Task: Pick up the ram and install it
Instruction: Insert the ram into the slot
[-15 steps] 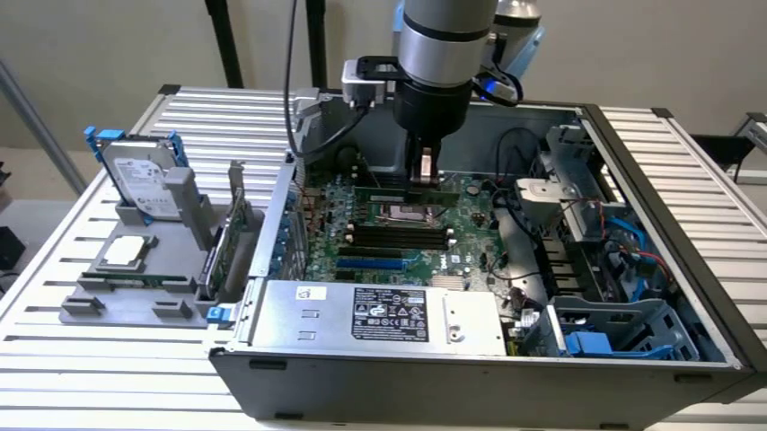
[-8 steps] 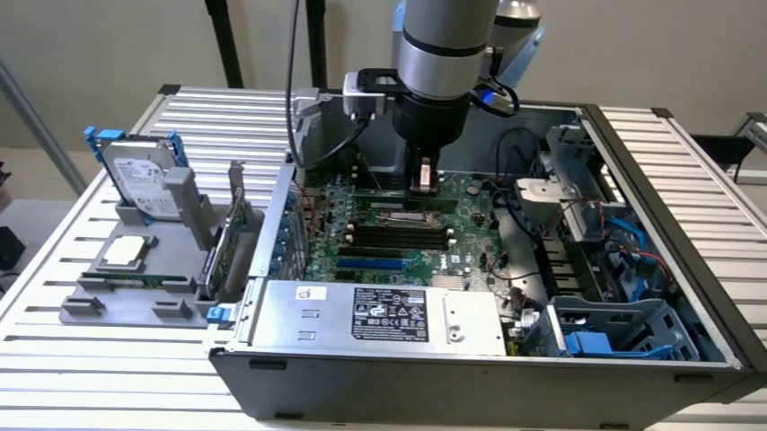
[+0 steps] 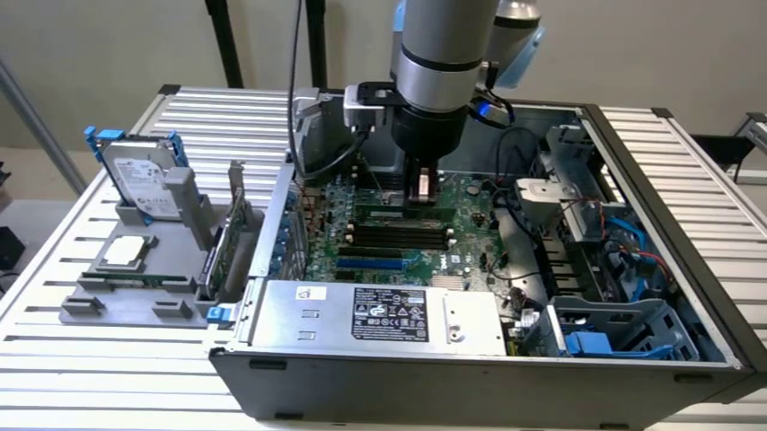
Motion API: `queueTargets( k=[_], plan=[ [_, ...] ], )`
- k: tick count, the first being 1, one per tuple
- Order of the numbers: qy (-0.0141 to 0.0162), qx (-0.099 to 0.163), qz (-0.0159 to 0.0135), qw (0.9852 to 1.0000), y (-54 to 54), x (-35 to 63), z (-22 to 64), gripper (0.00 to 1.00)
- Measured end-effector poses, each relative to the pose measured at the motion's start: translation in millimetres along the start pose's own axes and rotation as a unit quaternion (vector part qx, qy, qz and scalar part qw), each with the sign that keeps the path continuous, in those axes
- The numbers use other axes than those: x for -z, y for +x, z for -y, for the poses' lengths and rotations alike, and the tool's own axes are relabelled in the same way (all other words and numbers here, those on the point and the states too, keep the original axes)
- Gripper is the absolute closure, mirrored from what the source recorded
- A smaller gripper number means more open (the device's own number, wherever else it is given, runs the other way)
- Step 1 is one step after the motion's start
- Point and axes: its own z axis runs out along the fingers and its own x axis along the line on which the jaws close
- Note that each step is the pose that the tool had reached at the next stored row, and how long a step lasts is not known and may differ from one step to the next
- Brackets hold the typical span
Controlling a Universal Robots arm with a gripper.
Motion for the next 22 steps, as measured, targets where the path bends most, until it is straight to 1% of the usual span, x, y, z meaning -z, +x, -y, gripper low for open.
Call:
queueTargets(
  k=[4, 6, 17, 20, 22],
  plan=[
    [0.0000, 0.001, -0.0038, 1.0000, -2.5, -7.4, 0.1, 0.86],
    [0.0000, 0.001, -0.0062, 1.0000, -3.6, -10.6, 0.1, 0.86],
    [0.0003, 0.001, -0.0303, 0.9995, -8.7, -23.0, 0.3, 0.86],
    [0.0004, 0.001, -0.0350, 0.9994, -11.2, -27.1, 0.3, 0.86],
    [0.0004, 0.001, -0.0361, 0.9993, -11.7, -30.4, 0.4, 0.86]
  ],
)
